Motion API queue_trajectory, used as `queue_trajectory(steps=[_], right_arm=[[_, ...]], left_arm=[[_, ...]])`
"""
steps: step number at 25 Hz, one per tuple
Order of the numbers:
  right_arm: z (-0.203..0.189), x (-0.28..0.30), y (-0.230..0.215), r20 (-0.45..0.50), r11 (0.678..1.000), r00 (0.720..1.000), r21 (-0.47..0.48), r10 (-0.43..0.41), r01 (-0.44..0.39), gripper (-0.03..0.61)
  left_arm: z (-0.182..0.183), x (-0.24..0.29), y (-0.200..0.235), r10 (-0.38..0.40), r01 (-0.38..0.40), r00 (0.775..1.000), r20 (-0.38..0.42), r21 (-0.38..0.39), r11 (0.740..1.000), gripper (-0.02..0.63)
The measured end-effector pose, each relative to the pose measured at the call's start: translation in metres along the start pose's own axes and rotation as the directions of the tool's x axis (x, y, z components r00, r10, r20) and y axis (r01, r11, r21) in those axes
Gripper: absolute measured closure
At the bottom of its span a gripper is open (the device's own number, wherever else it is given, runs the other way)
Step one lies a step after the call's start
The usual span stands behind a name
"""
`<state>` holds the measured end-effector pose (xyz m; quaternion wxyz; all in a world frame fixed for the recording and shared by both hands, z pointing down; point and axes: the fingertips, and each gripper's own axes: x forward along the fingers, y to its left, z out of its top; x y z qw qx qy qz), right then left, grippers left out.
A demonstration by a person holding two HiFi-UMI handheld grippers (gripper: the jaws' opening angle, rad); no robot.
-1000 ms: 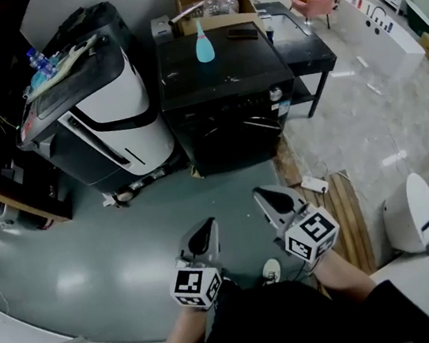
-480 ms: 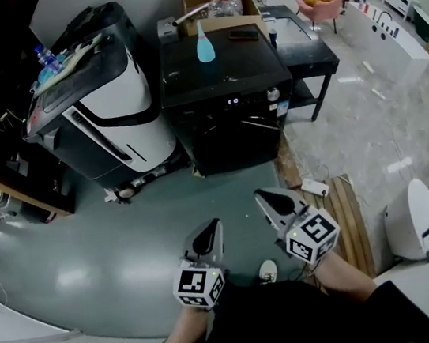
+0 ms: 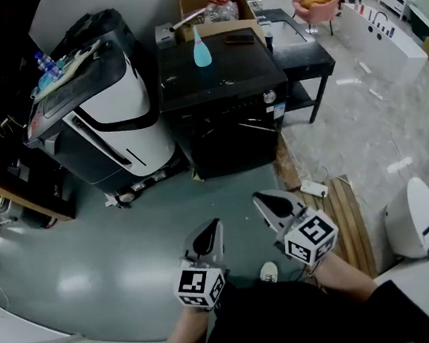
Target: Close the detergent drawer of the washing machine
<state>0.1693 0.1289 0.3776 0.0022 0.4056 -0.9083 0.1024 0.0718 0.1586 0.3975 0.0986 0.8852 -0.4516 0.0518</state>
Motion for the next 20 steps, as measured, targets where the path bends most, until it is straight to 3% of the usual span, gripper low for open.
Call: queue_trajectory(steps=[20], right_arm=[[0.011,-0.019,0.009,0.029,1.000,1.000,0.005,-0.001,0.001,0.581]], left_arm=[[0.014,-0.011,-0.019,-0.002,0.001,1.000,0.022,0.032,0.999,0.611]])
